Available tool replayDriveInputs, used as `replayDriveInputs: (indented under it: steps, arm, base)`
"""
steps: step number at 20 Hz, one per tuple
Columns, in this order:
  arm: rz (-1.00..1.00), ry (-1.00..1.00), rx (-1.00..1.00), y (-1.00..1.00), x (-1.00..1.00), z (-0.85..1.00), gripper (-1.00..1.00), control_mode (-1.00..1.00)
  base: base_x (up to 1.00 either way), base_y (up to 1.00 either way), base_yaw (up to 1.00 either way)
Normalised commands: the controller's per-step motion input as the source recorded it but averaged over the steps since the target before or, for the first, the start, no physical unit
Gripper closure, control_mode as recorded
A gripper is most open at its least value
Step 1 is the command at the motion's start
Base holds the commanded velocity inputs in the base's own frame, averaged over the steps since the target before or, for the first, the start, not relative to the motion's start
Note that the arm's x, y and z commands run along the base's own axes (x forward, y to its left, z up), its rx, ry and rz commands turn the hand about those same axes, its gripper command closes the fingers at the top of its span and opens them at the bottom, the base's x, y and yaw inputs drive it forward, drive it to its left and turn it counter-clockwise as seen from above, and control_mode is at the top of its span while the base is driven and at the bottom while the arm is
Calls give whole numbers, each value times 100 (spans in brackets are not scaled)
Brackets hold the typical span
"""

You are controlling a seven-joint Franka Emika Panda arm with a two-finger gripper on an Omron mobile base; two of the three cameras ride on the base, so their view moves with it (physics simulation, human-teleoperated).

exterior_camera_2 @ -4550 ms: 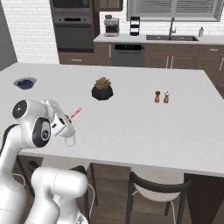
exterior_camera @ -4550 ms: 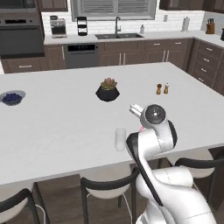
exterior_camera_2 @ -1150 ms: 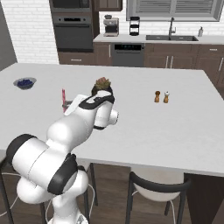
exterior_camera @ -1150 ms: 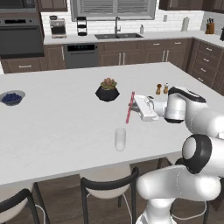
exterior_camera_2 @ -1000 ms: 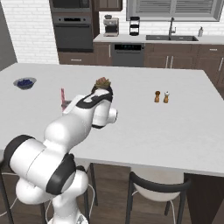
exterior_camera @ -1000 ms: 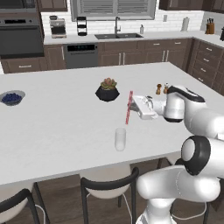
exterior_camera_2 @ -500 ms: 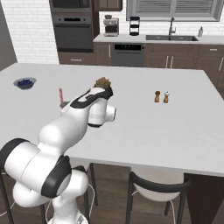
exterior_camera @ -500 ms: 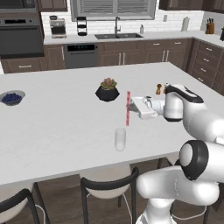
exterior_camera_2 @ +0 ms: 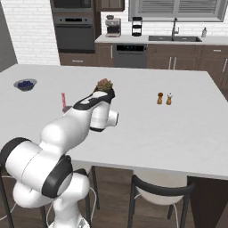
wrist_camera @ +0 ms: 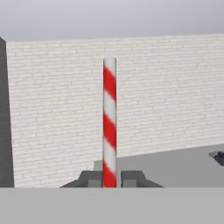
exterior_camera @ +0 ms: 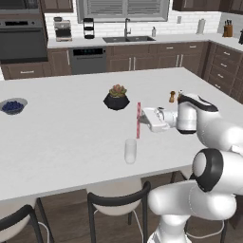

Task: Take a straw from the drawer in front and place it inside the glass cup on the dining counter.

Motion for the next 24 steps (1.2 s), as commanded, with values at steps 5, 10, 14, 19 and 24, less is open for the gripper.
replayDriveInputs:
  steps: [5,10,14,19,24]
  arm:
    - [0,0,0,0,29,-7,100,-100]
    - [0,0,-2,6,8,-2,100,-100]
    - [0,0,-7,9,-4,-5,100,-100]
    - [0,0,-4,2,-17,-1,100,-100]
    - [0,3,0,6,-5,0,100,-100]
  base:
    - [0,0,0]
    - [0,0,0]
    - [0,0,0]
    - [0,0,0]
    - [0,0,0]
